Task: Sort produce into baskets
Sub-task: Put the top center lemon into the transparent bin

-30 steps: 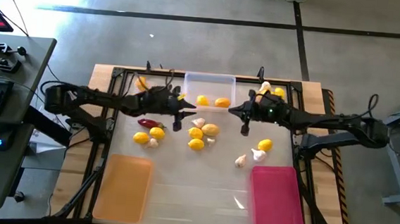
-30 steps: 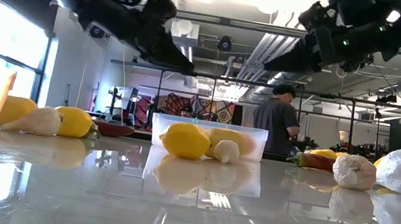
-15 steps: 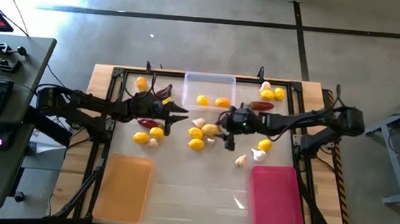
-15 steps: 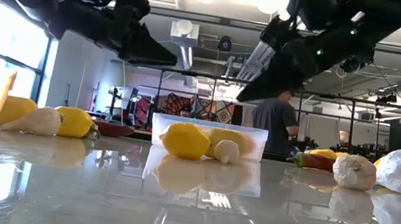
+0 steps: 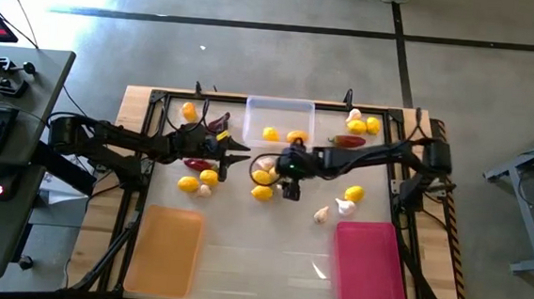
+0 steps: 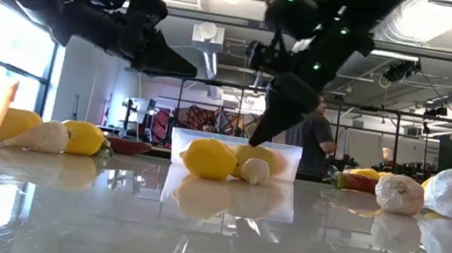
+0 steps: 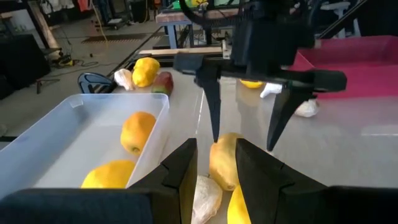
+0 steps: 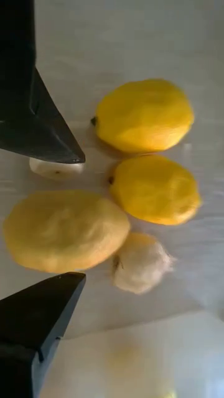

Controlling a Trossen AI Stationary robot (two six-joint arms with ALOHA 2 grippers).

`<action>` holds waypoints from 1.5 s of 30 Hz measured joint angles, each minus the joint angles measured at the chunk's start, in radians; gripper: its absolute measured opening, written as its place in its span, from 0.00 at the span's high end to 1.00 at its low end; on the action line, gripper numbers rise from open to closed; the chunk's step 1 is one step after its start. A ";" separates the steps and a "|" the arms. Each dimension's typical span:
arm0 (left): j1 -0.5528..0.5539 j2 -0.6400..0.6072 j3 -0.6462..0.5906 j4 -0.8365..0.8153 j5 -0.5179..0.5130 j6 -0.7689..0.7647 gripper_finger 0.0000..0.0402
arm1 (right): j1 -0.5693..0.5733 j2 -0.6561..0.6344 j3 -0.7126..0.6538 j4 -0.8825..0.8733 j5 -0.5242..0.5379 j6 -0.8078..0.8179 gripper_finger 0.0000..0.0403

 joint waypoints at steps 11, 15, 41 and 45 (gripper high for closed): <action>0.000 0.000 0.000 -0.012 -0.001 0.021 0.76 | -0.037 0.093 0.115 -0.131 0.004 -0.009 0.29; 0.003 0.000 0.000 -0.012 -0.001 0.027 0.76 | -0.055 0.092 0.109 -0.168 -0.012 -0.009 0.35; 0.018 0.000 0.000 0.002 -0.003 0.029 0.76 | -0.104 0.049 0.472 -0.622 0.038 -0.152 0.55; 0.018 0.000 0.001 0.014 -0.003 0.038 0.76 | -0.150 0.031 0.544 -0.677 0.071 -0.182 0.55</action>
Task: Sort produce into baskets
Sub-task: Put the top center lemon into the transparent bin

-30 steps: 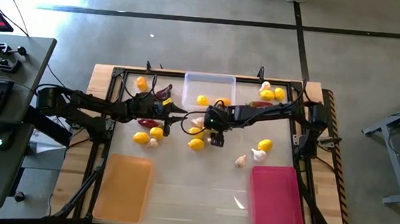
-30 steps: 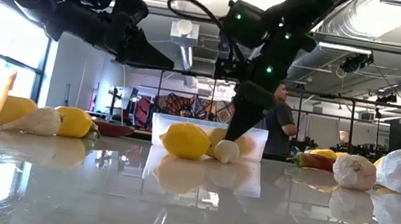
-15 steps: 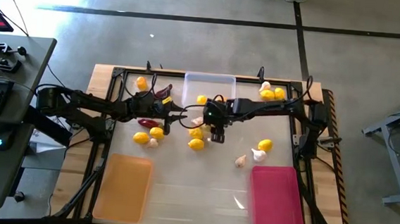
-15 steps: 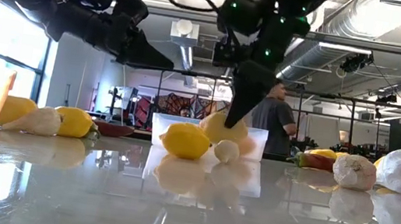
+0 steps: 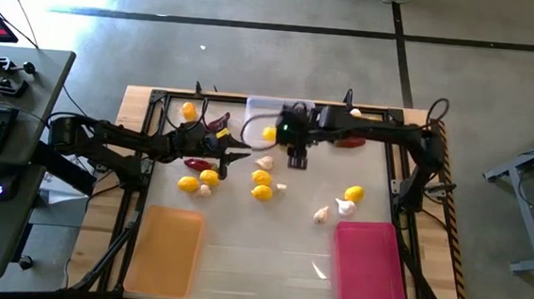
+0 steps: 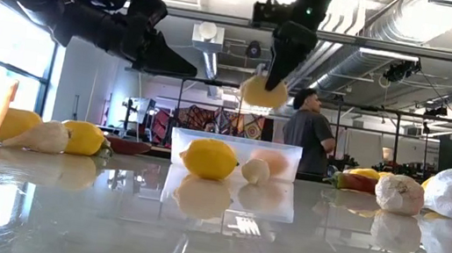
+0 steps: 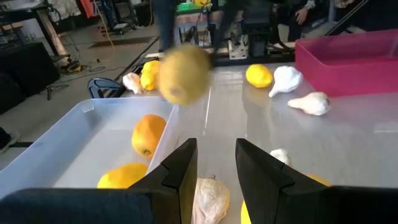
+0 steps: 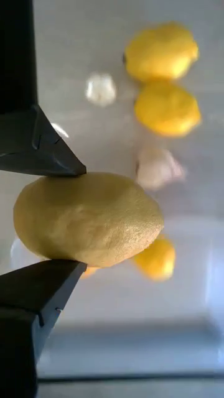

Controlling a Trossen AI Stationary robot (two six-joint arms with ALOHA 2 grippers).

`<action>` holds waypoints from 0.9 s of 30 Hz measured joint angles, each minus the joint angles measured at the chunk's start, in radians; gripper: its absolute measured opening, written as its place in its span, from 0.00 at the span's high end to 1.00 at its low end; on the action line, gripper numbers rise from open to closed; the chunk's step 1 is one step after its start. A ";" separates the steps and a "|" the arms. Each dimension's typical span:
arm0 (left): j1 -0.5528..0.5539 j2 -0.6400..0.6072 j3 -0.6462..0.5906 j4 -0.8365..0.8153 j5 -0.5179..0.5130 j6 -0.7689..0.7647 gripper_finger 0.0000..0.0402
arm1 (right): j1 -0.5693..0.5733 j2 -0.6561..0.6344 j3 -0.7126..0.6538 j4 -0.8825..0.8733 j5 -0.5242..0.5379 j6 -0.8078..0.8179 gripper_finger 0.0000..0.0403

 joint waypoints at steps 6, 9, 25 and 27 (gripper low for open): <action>-0.001 0.000 0.001 0.005 -0.001 -0.030 0.76 | -0.112 -0.002 0.037 0.047 0.006 -0.117 0.55; -0.001 0.000 0.001 0.005 0.000 -0.030 0.76 | -0.183 -0.002 0.037 0.077 -0.005 -0.159 0.55; -0.001 0.000 0.001 0.007 0.000 -0.038 0.76 | -0.369 0.112 0.036 0.129 -0.212 -0.289 0.55; -0.001 0.000 0.001 0.006 0.000 -0.038 0.76 | -0.363 0.137 0.036 0.136 -0.230 -0.291 0.55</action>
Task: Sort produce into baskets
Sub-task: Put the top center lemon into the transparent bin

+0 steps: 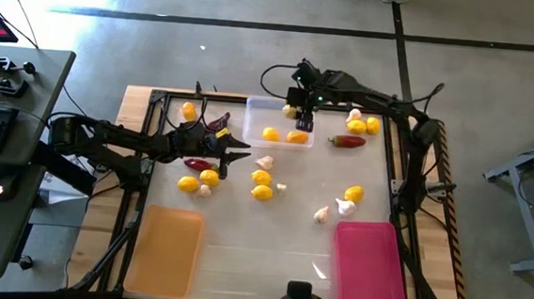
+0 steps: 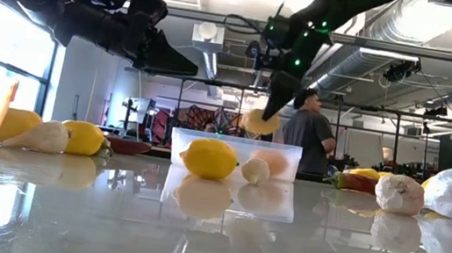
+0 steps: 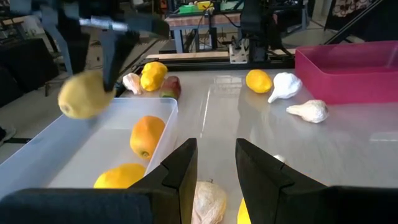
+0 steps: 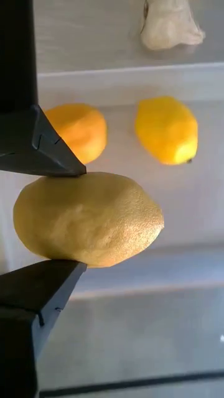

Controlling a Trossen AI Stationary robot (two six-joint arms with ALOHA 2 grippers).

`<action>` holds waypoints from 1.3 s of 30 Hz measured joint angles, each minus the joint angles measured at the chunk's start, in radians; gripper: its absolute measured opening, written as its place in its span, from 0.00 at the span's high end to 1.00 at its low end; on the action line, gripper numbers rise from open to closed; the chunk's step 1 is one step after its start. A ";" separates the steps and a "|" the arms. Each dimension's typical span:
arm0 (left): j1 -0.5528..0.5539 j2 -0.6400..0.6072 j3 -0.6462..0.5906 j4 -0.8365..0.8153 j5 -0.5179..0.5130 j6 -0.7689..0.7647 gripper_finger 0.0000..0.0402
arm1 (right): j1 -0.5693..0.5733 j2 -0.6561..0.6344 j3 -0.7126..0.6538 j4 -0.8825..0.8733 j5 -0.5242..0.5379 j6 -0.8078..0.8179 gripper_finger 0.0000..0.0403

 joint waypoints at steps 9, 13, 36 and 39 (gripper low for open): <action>0.000 0.000 0.000 -0.005 0.000 -0.001 0.76 | -0.005 0.098 -0.001 0.007 -0.017 -0.033 0.55; 0.000 0.000 0.000 -0.004 0.000 -0.002 0.76 | -0.021 0.125 -0.001 0.004 -0.014 -0.033 0.55; 0.000 0.000 0.000 0.009 0.000 0.008 0.76 | -0.051 0.164 -0.001 -0.016 0.125 0.036 0.35; 0.000 0.000 0.000 0.009 0.000 0.008 0.76 | -0.049 0.164 -0.001 -0.042 0.125 0.007 0.30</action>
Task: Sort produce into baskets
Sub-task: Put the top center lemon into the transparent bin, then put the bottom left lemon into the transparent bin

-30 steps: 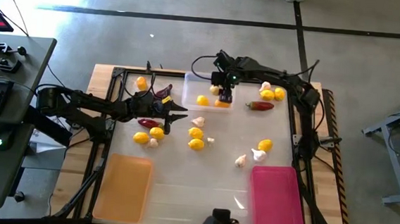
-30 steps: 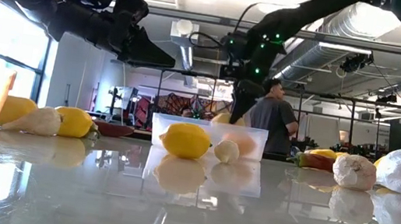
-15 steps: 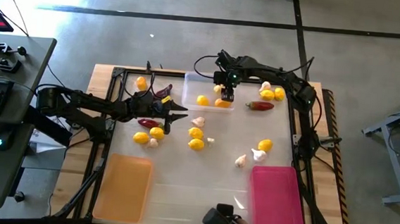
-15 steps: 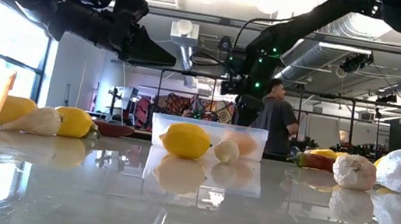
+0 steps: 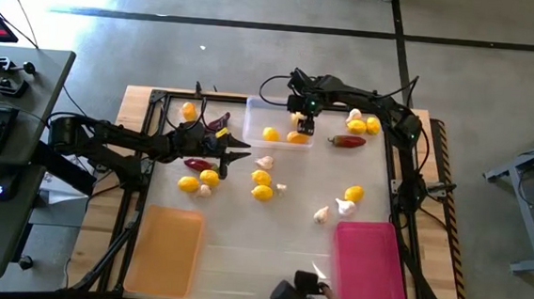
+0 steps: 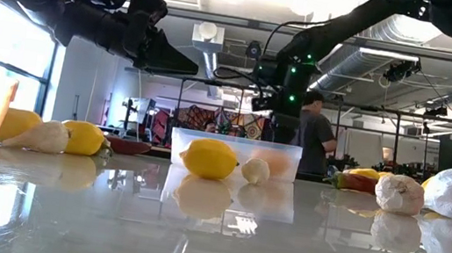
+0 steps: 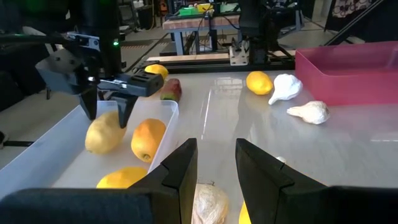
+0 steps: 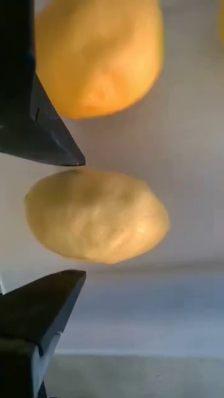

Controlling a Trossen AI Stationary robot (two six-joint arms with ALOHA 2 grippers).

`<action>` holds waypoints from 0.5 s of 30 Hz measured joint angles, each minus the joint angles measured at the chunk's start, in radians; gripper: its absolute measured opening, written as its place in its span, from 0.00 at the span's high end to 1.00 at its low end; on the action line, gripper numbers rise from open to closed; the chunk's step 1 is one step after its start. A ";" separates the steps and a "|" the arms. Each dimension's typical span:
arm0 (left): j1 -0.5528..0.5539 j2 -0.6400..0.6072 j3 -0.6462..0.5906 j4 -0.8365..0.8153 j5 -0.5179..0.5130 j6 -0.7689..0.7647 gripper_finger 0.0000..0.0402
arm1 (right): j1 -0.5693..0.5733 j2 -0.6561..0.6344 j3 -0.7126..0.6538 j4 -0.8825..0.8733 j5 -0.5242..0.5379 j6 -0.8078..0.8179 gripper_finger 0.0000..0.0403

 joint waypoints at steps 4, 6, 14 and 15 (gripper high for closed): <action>0.000 0.000 0.000 0.000 0.000 0.000 0.76 | 0.005 -0.001 0.000 -0.040 0.005 -0.003 0.29; 0.000 0.000 0.000 0.000 0.000 0.000 0.76 | 0.010 -0.006 0.000 -0.056 0.021 0.007 0.30; 0.000 0.000 0.000 0.001 0.000 -0.008 0.76 | 0.048 -0.089 0.000 -0.085 0.046 0.033 0.37; 0.000 0.000 0.000 0.004 -0.001 -0.008 0.76 | 0.053 -0.105 0.001 -0.085 0.045 0.041 0.38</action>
